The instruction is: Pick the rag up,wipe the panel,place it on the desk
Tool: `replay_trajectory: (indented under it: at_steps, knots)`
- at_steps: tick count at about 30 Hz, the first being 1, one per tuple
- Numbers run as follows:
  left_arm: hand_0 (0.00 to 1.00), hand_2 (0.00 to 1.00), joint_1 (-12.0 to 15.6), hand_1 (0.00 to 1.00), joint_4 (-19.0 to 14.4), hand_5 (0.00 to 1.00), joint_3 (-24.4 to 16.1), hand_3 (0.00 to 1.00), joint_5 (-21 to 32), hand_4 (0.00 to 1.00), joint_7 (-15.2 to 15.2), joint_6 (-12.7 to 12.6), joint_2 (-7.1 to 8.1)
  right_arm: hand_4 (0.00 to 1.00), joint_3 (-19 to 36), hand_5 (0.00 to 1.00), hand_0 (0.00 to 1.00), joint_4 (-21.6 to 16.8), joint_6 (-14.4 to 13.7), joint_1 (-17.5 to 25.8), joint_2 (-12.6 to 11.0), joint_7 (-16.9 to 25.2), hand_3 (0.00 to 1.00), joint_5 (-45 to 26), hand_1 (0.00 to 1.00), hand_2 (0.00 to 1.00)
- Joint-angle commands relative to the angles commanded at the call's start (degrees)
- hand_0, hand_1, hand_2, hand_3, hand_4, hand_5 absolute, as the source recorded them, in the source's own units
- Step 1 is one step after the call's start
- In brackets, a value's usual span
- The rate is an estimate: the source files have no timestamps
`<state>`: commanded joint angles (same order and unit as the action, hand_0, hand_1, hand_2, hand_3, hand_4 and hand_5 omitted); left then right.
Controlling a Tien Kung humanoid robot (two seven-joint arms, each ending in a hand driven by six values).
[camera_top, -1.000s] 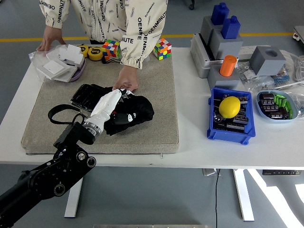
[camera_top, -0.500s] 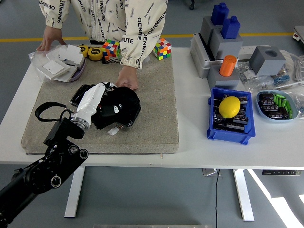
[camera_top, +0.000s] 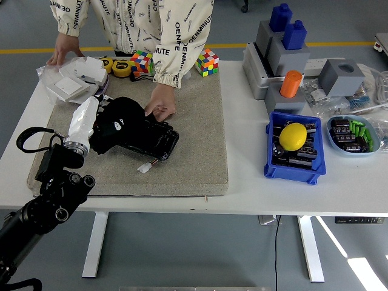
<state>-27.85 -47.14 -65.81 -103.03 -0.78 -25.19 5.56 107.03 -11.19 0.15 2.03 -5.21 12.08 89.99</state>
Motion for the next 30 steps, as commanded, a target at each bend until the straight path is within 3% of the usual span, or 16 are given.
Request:
replay_trajectory:
  at_steps: [7, 13, 25, 30]
  knots:
    - [0.252, 0.395, -1.0, 0.33, 5.0, 0.002, -5.8, 0.56, -1.8, 0.699, 0.6, -2.1, -0.38, 0.879, -0.4, 0.356, 0.543, 0.0, 0.0, 0.0, 0.0, 0.0, 0.521, -0.2, 0.558, 0.49]
    - [0.251, 0.396, -1.2, 0.328, 6.7, 0.002, -7.9, 0.56, -2.3, 0.699, 1.0, -2.9, -0.13, 0.879, -0.7, 0.356, 0.541, -0.1, 0.0, 0.0, -0.1, 0.0, 0.521, -0.5, 0.56, 0.49]
    - [0.25, 0.395, -0.6, 0.322, 4.6, 0.002, -3.1, 0.56, -0.9, 0.698, 0.0, -2.0, 0.22, 0.881, -1.6, 0.355, 0.535, -0.1, 0.1, 0.0, -0.3, 0.0, 0.521, -0.8, 0.557, 0.49]
    - [0.25, 0.395, 0.1, 0.32, 1.5, 0.002, 1.1, 0.56, 0.5, 0.698, -0.7, -1.6, 0.58, 0.882, -1.8, 0.356, 0.54, -0.2, 0.1, 0.0, -0.4, 0.1, 0.522, -1.0, 0.56, 0.49]
